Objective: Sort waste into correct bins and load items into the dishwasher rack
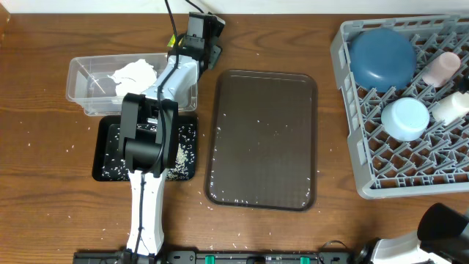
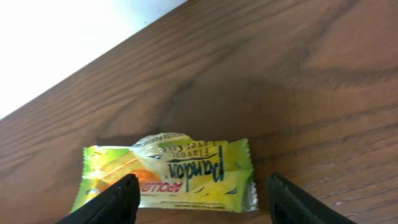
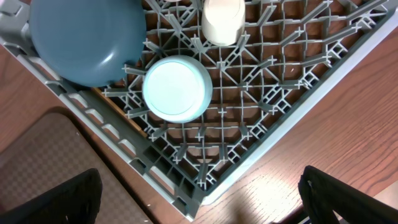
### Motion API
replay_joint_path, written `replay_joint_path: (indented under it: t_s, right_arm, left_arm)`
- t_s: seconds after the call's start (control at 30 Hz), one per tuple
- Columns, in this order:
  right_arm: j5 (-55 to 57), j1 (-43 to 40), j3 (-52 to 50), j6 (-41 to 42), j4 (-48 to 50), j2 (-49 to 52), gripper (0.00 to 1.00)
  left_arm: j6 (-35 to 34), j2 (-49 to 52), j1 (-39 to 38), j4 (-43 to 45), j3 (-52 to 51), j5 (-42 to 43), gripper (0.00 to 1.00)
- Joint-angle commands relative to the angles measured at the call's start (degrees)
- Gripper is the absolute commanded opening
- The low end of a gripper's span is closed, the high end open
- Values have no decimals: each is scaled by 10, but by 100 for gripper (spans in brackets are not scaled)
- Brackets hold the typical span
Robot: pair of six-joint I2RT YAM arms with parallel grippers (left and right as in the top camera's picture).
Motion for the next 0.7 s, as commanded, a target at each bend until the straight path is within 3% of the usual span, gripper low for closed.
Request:
replay_joint_path:
  t_s: [0.0,0.67]
  right_arm:
    - [4,-3,-1,-5,0,3,99]
    - [4,-3,-1,-5,0,3,99]
  left_arm:
    - [-48,8,5,-7,7,20,67]
    - [-49,16,36,-32,8,15,70]
